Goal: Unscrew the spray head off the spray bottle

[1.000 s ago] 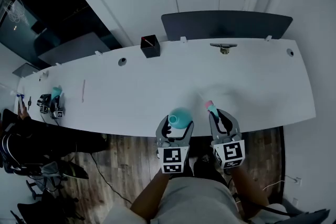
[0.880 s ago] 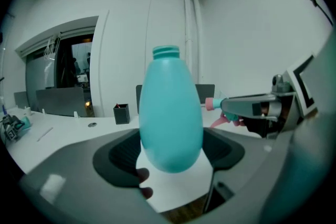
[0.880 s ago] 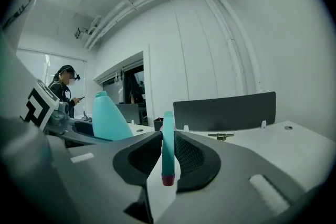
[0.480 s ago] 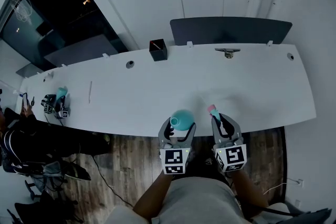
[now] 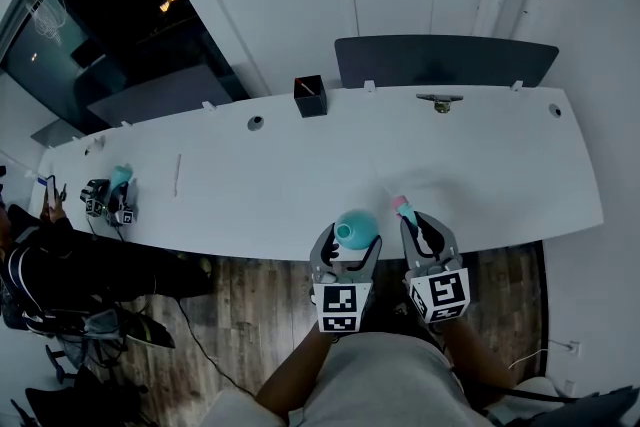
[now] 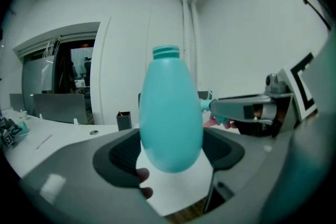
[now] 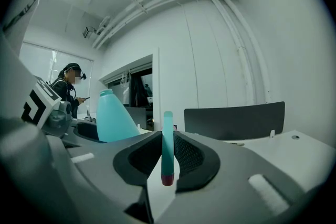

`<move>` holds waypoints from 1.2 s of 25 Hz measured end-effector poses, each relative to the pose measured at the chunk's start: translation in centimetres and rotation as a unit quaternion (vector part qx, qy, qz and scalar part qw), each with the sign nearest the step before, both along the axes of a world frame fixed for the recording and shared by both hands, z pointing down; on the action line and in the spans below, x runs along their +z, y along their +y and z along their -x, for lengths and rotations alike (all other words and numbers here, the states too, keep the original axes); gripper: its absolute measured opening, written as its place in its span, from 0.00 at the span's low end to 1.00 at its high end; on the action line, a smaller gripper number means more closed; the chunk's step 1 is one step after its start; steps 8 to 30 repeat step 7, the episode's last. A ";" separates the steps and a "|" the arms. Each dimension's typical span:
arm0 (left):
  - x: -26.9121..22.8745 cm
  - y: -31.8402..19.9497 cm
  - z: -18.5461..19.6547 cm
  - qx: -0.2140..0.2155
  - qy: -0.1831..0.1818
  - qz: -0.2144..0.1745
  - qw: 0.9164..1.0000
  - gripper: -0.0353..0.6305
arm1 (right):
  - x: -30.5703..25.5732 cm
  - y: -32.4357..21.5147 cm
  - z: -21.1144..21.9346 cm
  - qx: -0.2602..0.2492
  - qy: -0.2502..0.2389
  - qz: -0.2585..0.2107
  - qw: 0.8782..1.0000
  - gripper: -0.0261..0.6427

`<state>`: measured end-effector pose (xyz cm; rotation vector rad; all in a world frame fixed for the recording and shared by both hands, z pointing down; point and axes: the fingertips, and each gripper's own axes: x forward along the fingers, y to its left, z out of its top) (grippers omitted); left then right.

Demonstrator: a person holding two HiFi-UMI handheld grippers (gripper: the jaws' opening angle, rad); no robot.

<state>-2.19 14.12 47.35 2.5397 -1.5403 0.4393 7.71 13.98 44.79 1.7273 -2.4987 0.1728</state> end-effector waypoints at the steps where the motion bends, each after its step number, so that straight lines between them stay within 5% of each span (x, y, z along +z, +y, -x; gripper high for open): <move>1: 0.0 0.0 0.0 0.000 0.000 0.000 1.000 0.59 | 0.0 0.0 0.0 0.000 -0.001 0.001 1.000 0.15; 30: -0.1 0.0 0.0 0.004 0.002 0.001 1.000 0.59 | -0.5 0.0 0.1 0.002 0.003 -0.003 1.000 0.15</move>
